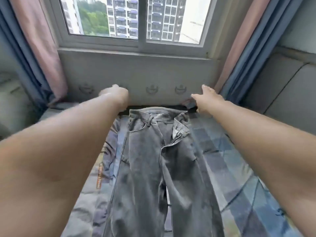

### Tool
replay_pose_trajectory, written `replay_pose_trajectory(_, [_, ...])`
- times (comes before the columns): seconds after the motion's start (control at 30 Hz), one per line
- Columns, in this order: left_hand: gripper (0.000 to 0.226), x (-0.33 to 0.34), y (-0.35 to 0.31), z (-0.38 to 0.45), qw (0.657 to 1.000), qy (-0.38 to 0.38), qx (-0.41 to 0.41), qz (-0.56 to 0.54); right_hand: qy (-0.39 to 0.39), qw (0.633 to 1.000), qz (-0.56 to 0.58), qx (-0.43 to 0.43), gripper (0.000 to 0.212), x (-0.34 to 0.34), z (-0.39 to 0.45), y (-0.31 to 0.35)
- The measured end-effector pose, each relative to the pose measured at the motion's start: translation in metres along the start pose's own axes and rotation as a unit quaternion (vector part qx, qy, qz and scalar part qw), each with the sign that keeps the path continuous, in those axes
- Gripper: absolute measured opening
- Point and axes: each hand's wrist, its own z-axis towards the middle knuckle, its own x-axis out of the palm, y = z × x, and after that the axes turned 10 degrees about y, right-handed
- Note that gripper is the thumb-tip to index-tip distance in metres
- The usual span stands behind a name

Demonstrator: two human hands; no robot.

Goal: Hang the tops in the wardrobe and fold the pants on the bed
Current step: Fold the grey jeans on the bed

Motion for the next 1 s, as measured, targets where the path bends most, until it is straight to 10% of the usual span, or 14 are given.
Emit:
replay_pose_trajectory(0.23, [0.039,0.126,0.002,0.035,0.992,0.108,0.026,0.054,0.172,0.981,-0.086,-0.016,0.052,0.131,0.014,-0.004])
replay_pose_trajectory(0.57, [0.041,0.268,-0.06,0.035,0.986,0.16,0.052,0.016,0.222,0.97,-0.057,-0.078,0.045,0.273,-0.014,-0.012])
replay_pose_trajectory(1.0, [0.046,0.551,-0.189,0.156,0.93,0.042,0.113,-0.346,0.099,0.965,0.142,-0.195,0.044,0.526,0.109,0.058])
